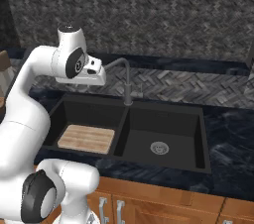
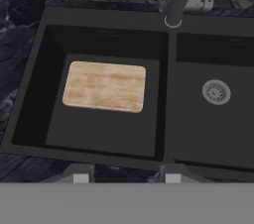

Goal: Turn on the sink faucet with hot water and rinse the cutting board for ten seconds, then turn off the faucet. Push the cutting board to reach the water if necessary.

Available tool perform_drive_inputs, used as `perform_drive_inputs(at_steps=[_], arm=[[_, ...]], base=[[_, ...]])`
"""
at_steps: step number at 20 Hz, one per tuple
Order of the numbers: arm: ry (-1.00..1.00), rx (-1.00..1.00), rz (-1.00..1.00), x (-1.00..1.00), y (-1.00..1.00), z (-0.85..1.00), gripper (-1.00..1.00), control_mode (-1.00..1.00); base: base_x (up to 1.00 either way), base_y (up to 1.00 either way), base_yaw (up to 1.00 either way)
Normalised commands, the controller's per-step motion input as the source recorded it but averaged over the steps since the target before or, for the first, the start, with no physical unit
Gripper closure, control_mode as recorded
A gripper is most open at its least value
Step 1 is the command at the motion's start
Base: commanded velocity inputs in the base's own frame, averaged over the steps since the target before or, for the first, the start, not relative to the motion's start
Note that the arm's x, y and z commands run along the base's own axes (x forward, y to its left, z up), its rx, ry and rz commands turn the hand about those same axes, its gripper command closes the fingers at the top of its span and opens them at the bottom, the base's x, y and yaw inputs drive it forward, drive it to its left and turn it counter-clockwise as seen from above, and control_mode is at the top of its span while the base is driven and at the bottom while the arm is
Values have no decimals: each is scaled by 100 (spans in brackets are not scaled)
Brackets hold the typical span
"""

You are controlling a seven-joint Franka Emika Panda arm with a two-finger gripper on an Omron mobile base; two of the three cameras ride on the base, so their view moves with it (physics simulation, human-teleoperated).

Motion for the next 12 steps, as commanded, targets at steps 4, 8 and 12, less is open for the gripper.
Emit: perform_drive_inputs(at_steps=[4, 8, 12], arm=[[0, 0, 0, 4, 0, 0, -100, -100], [-3, 0, 0, 0, 0, 14, -100, -100], [0, 1, 0, 0, 0, 31, -100, -100]], base=[[0, 0, 0], [0, 0, 0], [0, 0, 0]])
